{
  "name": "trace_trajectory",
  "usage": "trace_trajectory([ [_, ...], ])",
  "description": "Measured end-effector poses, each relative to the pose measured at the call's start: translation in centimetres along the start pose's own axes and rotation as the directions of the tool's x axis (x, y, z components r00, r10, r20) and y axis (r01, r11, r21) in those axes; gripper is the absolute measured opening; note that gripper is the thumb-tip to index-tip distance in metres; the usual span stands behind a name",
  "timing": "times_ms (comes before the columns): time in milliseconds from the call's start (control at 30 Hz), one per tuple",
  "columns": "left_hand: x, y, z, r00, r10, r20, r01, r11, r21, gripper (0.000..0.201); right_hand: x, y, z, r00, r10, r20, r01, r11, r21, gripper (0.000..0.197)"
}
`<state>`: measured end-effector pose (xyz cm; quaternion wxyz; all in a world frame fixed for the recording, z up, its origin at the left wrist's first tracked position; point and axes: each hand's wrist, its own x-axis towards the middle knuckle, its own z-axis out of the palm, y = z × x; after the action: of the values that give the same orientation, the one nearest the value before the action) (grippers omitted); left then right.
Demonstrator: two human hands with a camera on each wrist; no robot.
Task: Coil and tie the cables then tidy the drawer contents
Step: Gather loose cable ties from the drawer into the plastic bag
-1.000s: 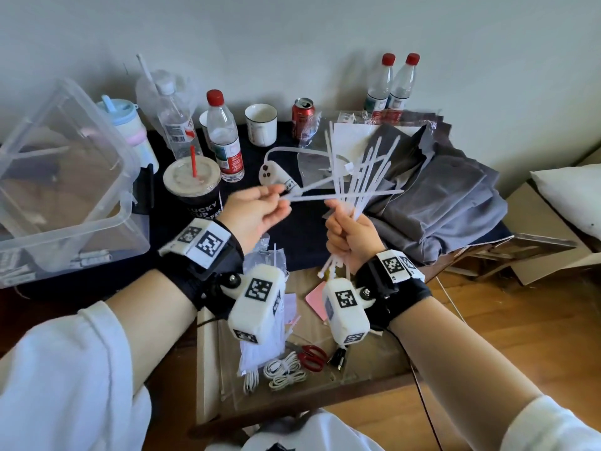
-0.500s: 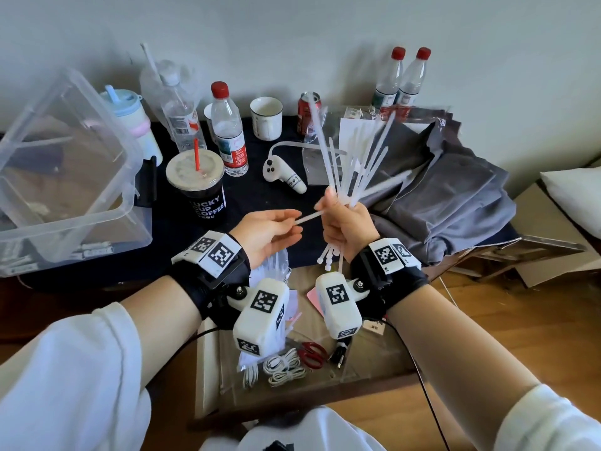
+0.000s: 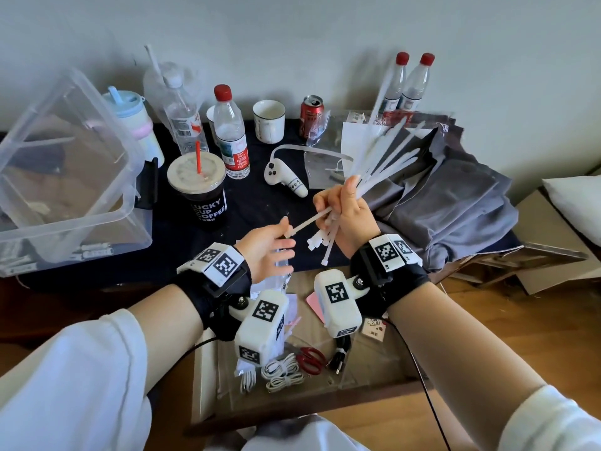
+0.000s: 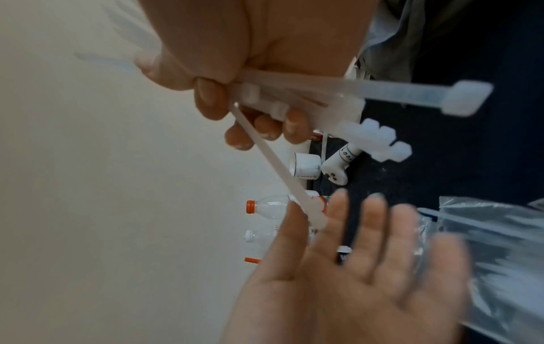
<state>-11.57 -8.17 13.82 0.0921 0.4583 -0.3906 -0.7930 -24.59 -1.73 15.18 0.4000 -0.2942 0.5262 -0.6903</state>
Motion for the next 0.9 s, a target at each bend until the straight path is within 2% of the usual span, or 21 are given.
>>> trace_trajectory([
  [100, -0.2, -0.2, 0.4, 0.977, -0.134, 0.165, 0.163, 0.971, -0.174, 0.042, 0.5, 0.0, 0.3, 0.995, -0.075, 0.059, 0.074, 0.997, 0.022, 0.063],
  [200, -0.3, -0.4, 0.9, 0.959, -0.133, 0.251, 0.219, 0.908, -0.357, 0.036, 0.9, 0.4, 0.3, 0.991, -0.074, 0.111, 0.061, 0.992, 0.11, 0.072],
  [333, 0.0, -0.2, 1.4, 0.954, -0.124, 0.272, 0.246, 0.843, -0.479, 0.033, 0.6, 0.4, 0.3, 0.986, -0.037, 0.163, 0.03, 0.998, 0.05, 0.064],
  [467, 0.3, -0.4, 2.0, 0.983, -0.035, 0.178, 0.123, 0.849, -0.514, 0.042, 0.3, 0.1, 0.3, 0.978, 0.056, 0.2, -0.05, 0.998, -0.038, 0.043],
  [567, 0.9, 0.0, 1.9, 0.984, -0.056, 0.167, 0.127, 0.883, -0.452, 0.054, 0.7, 0.7, 0.0, 0.969, 0.069, 0.239, -0.03, 0.986, -0.162, 0.042],
  [633, 1.7, 0.8, 1.0, 0.976, -0.097, 0.195, 0.152, 0.943, -0.296, 0.056, 1.5, 1.5, -0.5, 0.967, 0.043, 0.25, 0.004, 0.982, -0.187, 0.041],
  [667, 2.1, 1.2, 0.5, 0.981, -0.086, 0.172, 0.117, 0.977, -0.176, 0.051, 2.0, 1.9, -0.9, 0.971, 0.035, 0.237, 0.013, 0.98, -0.198, 0.041],
  [700, 2.4, 1.8, 0.1, 0.991, -0.044, 0.126, 0.054, 0.996, -0.073, 0.043, 2.6, 2.2, -1.3, 0.976, 0.037, 0.216, 0.011, 0.977, -0.214, 0.041],
  [767, 2.7, 3.3, -0.2, 0.991, 0.114, 0.073, -0.117, 0.993, 0.035, 0.029, 3.7, 2.9, -2.1, 0.981, 0.065, 0.182, -0.017, 0.967, -0.253, 0.04],
  [833, 2.9, 4.9, -0.1, 0.96, 0.259, 0.105, -0.272, 0.953, 0.133, 0.036, 4.9, 3.8, -2.7, 0.977, 0.109, 0.185, -0.049, 0.952, -0.303, 0.037],
  [900, 3.4, 6.2, 0.3, 0.927, 0.34, 0.161, -0.373, 0.882, 0.287, 0.048, 6.1, 5.0, -2.8, 0.969, 0.141, 0.201, -0.06, 0.931, -0.36, 0.035],
])
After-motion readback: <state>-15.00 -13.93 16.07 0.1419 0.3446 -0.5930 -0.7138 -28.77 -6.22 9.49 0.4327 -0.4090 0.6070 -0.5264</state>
